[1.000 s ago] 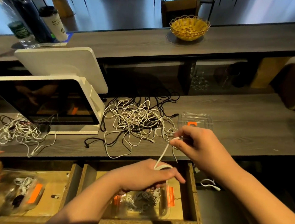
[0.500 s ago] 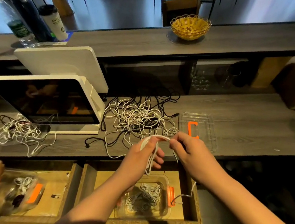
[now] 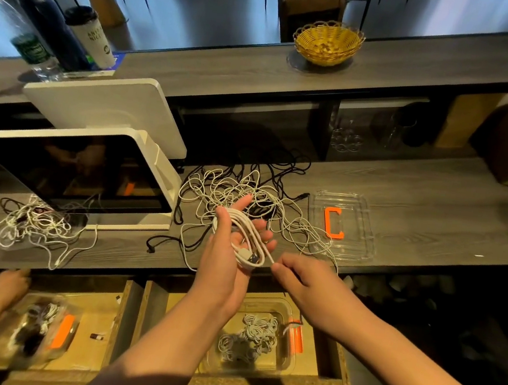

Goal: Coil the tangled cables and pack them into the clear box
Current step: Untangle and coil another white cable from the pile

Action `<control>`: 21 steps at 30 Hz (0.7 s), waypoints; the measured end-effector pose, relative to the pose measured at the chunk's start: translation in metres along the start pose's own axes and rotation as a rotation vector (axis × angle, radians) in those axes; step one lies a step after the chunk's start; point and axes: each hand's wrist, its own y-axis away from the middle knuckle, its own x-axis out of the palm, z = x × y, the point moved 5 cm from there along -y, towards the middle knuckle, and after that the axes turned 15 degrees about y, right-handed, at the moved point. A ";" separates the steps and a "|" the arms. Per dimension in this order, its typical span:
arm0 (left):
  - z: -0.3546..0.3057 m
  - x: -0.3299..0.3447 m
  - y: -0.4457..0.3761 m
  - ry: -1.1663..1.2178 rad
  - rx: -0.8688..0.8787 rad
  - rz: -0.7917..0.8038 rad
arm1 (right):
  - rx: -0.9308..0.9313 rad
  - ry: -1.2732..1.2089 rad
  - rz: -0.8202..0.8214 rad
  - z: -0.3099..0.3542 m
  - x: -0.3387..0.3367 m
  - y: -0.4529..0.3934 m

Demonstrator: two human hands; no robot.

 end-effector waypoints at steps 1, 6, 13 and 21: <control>0.001 0.000 0.000 0.002 0.006 0.003 | -0.001 0.009 0.015 0.002 0.001 0.000; 0.001 -0.002 -0.007 0.018 0.027 0.009 | -0.038 0.081 0.094 0.016 0.004 0.005; -0.002 0.003 -0.009 -0.395 0.181 0.075 | -0.127 0.222 0.105 0.037 0.000 0.010; 0.012 0.003 -0.006 -0.679 -0.149 0.164 | -0.196 0.181 -0.057 0.036 -0.030 0.001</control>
